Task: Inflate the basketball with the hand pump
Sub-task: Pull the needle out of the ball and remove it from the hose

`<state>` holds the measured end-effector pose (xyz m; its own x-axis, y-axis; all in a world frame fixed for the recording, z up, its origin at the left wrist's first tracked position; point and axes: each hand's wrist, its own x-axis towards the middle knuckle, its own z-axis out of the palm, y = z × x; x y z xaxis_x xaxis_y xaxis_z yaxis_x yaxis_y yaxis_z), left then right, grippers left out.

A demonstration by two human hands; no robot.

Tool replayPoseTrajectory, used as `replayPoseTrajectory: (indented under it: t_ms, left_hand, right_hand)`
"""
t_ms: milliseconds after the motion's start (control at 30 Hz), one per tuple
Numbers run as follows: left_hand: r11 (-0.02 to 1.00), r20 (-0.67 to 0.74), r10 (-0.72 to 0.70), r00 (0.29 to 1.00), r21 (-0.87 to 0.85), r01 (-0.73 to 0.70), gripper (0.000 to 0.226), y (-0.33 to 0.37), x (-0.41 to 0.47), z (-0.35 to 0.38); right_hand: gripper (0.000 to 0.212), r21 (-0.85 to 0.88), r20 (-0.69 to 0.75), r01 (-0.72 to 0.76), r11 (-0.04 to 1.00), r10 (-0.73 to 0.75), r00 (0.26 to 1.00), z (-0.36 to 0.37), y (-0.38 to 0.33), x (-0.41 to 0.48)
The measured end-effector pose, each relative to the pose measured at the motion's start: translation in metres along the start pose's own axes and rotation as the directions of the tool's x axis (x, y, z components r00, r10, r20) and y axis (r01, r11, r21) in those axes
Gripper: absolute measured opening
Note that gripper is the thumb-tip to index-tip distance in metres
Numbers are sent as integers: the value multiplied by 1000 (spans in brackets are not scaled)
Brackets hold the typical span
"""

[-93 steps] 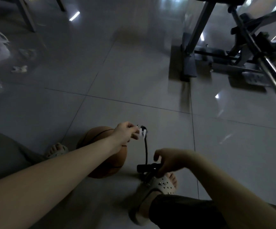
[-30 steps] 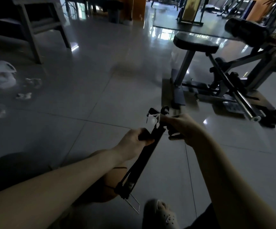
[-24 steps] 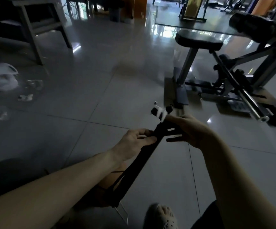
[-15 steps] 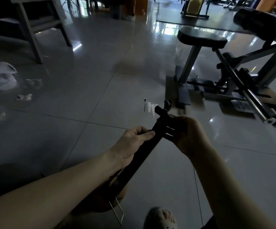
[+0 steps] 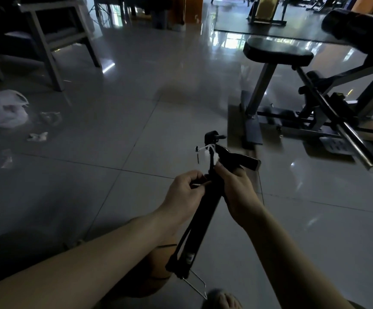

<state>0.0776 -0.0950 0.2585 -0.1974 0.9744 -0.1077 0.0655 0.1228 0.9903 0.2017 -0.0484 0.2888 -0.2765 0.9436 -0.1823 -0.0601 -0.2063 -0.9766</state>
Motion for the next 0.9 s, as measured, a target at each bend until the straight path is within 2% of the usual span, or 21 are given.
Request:
replayPoseTrajectory:
  t_ms: [167, 267, 333, 400, 567, 667, 767, 900]
  left_hand:
    - [961, 27, 167, 986, 217, -169, 15, -4, 1, -5]
    - [936, 75, 191, 979, 287, -204, 12, -3, -2, -6]
    - [915, 93, 219, 971, 326, -237, 12, -4, -4, -3]
    - [897, 78, 250, 965, 355, -262, 10, -4, -6, -2]
    - [859, 93, 301, 949, 405, -312, 11, -9, -3, -4]
    - [815, 106, 328, 939, 470, -338, 15, -9, -3, -6]
    - [793, 99, 341, 935, 504, -343, 9, -5, -2, -8]
    - [822, 161, 301, 940, 456, -341, 7, 10, -1, -14]
  right_hand:
    - [25, -184, 38, -69, 981, 77, 996, -6, -1, 3]
    - [13, -208, 94, -58, 977, 79, 992, -7, -7, -1]
    - [13, -233, 146, -42, 972, 77, 986, -5, -10, -4]
    - [20, -270, 186, -26, 962, 78, 979, -5, -10, -5]
    - [56, -317, 225, 62, 946, 11, 974, -7, -3, -2]
    - [47, -380, 183, 133, 915, -67, 981, -5, 4, 2]
    - [52, -409, 122, 165, 898, -126, 985, 1, 9, 3]
    - [48, -396, 63, 183, 900, -172, 983, 4, 8, 1]
